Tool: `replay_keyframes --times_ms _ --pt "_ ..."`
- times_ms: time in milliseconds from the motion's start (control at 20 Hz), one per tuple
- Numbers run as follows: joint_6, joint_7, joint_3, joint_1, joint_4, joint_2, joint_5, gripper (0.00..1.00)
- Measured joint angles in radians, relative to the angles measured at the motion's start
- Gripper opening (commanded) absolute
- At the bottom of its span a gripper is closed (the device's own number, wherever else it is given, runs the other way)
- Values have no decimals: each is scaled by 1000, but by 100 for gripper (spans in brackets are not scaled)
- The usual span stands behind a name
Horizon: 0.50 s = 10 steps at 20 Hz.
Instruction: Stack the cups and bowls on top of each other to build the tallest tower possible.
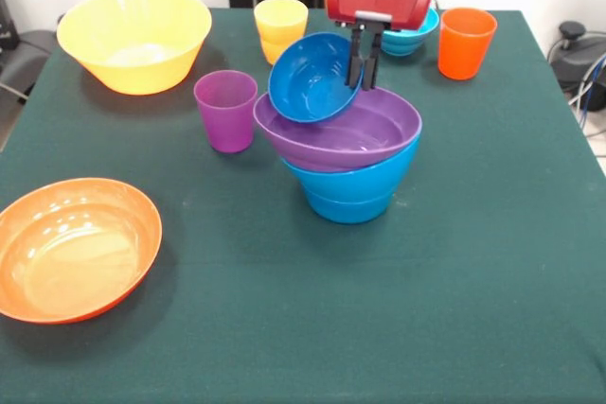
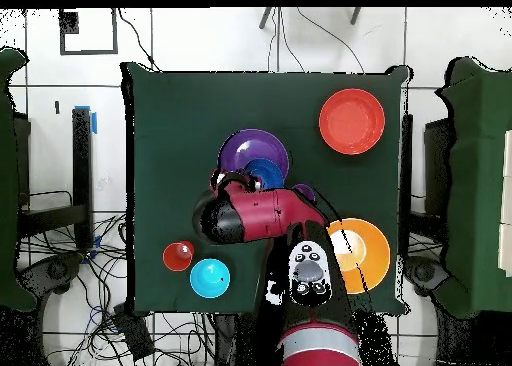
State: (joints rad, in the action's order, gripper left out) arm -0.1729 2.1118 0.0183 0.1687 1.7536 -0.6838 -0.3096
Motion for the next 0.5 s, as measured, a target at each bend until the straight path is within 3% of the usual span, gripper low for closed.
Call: replay_keyframes --times_ms 500 --pt "23 0 -40 -19 0 25 55 0"
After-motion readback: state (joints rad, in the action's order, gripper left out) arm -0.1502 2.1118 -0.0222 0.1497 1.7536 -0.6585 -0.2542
